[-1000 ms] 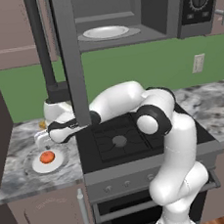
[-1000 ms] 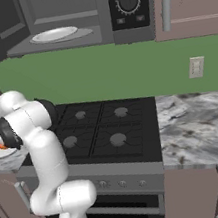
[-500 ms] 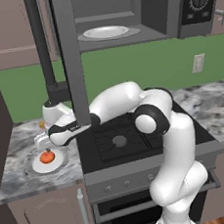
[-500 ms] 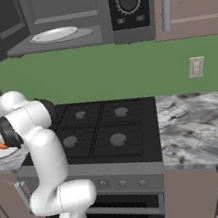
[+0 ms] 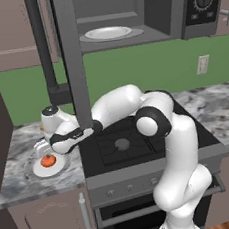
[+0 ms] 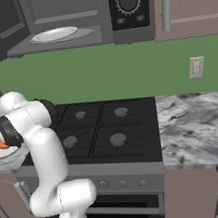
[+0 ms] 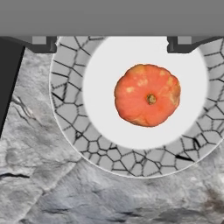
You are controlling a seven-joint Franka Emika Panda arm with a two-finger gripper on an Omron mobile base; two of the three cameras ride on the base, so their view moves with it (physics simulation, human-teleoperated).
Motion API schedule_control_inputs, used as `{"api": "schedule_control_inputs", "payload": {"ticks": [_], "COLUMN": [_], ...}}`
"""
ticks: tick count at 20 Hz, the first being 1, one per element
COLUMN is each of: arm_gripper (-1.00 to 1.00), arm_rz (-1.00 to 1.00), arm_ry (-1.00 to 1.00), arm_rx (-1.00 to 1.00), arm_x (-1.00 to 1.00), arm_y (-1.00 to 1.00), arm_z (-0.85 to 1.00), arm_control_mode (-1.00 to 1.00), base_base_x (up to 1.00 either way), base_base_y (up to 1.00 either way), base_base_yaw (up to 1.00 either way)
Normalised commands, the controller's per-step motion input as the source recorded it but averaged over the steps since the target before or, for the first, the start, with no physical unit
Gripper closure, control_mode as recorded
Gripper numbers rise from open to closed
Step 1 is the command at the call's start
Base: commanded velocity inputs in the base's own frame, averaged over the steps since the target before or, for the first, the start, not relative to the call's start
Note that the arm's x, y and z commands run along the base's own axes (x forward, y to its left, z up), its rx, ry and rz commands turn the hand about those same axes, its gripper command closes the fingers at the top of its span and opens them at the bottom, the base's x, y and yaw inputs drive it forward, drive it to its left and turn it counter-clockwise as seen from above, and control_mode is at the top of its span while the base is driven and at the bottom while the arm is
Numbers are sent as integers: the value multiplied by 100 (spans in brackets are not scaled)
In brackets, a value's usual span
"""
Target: Pick the squash from the counter and place it in the microwave. Then turn on the microwave.
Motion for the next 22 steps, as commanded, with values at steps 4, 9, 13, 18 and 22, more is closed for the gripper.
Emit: {"api": "schedule_control_inputs", "payload": {"ticks": [4, 9, 13, 18, 22], "arm_gripper": [-100, -100, -100, -100, -100], "arm_rz": [0, 0, 0, 0, 0], "arm_ry": [0, 0, 0, 0, 0], "arm_rx": [0, 0, 0, -1, 0], "arm_x": [0, 0, 0, 0, 0], "arm_y": [12, 12, 11, 11, 9], "arm_z": [0, -4, -11, -9, -6], "arm_control_mode": [-100, -100, -100, -100, -100], "base_base_x": [0, 0, 0, 0, 0], "base_base_y": [0, 0, 0, 0, 0], "base_base_yaw": [0, 0, 0, 0, 0]}}
